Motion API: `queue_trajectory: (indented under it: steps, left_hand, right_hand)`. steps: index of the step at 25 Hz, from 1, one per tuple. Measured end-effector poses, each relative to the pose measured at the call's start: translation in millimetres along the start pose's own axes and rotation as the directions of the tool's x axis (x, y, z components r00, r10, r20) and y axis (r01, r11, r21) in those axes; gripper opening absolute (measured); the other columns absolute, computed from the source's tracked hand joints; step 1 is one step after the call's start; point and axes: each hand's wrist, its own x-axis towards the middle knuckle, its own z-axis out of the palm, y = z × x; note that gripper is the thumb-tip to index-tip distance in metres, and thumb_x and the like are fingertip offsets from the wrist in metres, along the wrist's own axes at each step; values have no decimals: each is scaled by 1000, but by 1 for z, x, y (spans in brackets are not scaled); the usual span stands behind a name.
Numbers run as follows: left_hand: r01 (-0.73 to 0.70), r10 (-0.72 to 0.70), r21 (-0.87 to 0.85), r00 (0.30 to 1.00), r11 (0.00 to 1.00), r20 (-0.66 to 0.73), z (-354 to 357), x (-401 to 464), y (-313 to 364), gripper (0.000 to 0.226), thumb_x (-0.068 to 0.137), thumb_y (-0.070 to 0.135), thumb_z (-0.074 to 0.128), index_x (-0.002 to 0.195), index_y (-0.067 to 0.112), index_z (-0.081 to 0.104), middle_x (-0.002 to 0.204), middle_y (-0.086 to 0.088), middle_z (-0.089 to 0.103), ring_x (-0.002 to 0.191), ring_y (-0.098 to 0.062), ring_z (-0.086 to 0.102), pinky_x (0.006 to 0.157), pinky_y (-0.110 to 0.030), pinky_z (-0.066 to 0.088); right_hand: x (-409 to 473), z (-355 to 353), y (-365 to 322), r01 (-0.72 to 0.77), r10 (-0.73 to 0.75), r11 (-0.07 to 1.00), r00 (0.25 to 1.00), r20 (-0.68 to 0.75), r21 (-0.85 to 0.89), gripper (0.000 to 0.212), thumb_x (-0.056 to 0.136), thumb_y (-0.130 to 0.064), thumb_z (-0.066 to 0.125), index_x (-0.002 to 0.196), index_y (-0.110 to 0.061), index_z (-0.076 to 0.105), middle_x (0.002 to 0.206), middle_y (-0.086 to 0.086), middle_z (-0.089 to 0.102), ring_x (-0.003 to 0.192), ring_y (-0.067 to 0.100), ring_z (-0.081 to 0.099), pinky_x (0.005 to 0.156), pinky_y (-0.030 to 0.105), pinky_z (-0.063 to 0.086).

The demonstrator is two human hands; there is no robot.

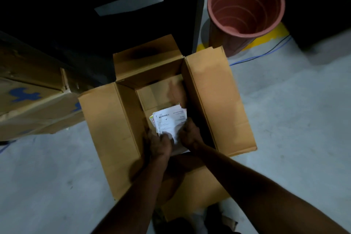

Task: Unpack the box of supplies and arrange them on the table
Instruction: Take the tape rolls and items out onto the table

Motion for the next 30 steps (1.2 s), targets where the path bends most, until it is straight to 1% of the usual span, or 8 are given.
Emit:
queue_trajectory:
  steps: [6,12,16,18,20,23,27,30]
  left_hand:
    - [-51,44,73,995,996,90,-22,-56,35,59,82,57,47,136,33,43,133,-4,55,111,-32,56,95,-46,49]
    - [-138,144,-62,983,988,116,-48,-124,86,44,96,13,53,138,21,46,129,1,61,109,-24,60,90,-34,51]
    - [-140,152,-170,986,976,62,-82,-171,119,46,94,0,48,137,17,48,129,-6,62,112,-27,61,91,-36,53]
    - [-183,182,-135,983,974,-21,-105,-209,145,47,94,1,50,138,16,43,127,-1,57,114,-23,57,91,-30,47]
    - [-244,235,-99,967,965,-94,-126,-245,164,38,94,2,55,128,13,46,126,-3,53,112,-22,56,85,-29,48]
    - [-284,271,-200,958,938,-89,-155,-293,184,20,93,3,57,105,18,61,124,-6,60,110,-25,59,81,-38,58]
    - [-376,359,-314,926,872,-113,-190,-351,210,24,93,7,60,107,23,68,121,-5,66,100,-21,66,73,-37,61]
    - [-407,397,-397,911,823,-112,-213,-395,235,24,93,5,61,108,22,70,117,-3,67,97,-17,68,65,-22,58]
  right_hand:
    - [-63,-43,-34,197,-195,980,980,34,-40,73,79,-41,39,138,2,36,128,18,59,117,33,57,92,33,45]
    - [-118,-59,-85,227,-226,974,971,-76,0,80,89,-54,37,153,-8,19,142,21,47,126,42,48,104,54,41]
    - [-164,-84,-131,306,-309,951,946,-97,-38,108,80,-76,35,153,0,14,144,19,47,128,30,51,104,41,42]
    - [-193,-98,-163,329,-329,944,941,-86,-10,90,86,-60,50,155,-16,13,151,8,42,134,20,44,108,37,41]
    - [-219,-112,-187,362,-358,932,929,-95,25,64,86,-32,54,146,-31,30,144,3,47,131,20,48,106,38,45]
    - [-260,-137,-221,404,-402,915,909,-108,1,39,87,-18,50,124,-30,49,125,3,54,115,18,56,95,36,53]
    - [-318,-172,-271,520,-518,854,847,-116,-20,36,90,-36,44,121,-22,55,124,1,58,113,-8,51,89,4,42]
    - [-357,-198,-304,564,-559,826,819,-128,2,40,87,-43,43,121,-26,55,126,-5,58,115,-5,51,86,2,42]
